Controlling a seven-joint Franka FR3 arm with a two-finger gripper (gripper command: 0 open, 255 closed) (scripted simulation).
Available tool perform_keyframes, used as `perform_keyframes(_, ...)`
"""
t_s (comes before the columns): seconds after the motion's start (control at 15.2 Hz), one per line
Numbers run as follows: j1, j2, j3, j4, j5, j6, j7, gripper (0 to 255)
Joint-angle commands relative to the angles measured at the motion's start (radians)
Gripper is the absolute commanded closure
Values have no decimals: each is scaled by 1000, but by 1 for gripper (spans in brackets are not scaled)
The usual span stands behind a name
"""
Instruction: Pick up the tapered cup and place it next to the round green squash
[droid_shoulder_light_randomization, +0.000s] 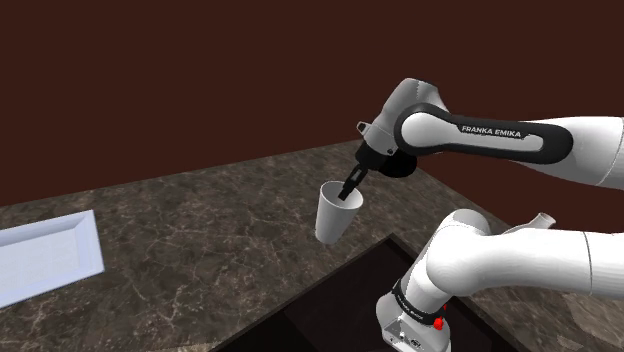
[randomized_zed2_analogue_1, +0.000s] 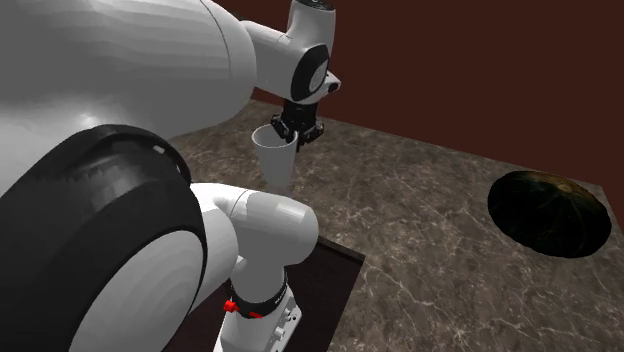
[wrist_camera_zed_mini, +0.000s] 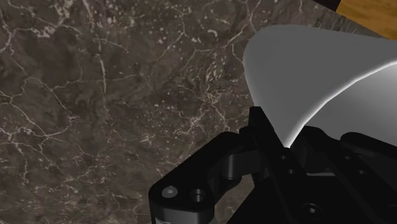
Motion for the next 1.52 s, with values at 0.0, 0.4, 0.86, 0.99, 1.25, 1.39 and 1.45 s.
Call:
perform_keyframes(0.0, 0, -8, 2, 22, 0, -29, 6, 255)
perform_keyframes(0.4, 1, -14, 7, 99, -2, -111, 21, 255)
perform_keyframes(0.86, 4, -8, 10, 195, -3, -201, 36, 255)
perform_keyframes(0.99, 5, -4, 11, 224, -3, -225, 41, 255)
perform_keyframes(1.25, 8, 6, 13, 282, -2, -272, 49, 255)
perform_keyframes(1.39, 9, 12, 13, 312, -2, -296, 53, 255)
perform_keyframes(1.45, 10, 15, 14, 328, -2, -307, 55, 255)
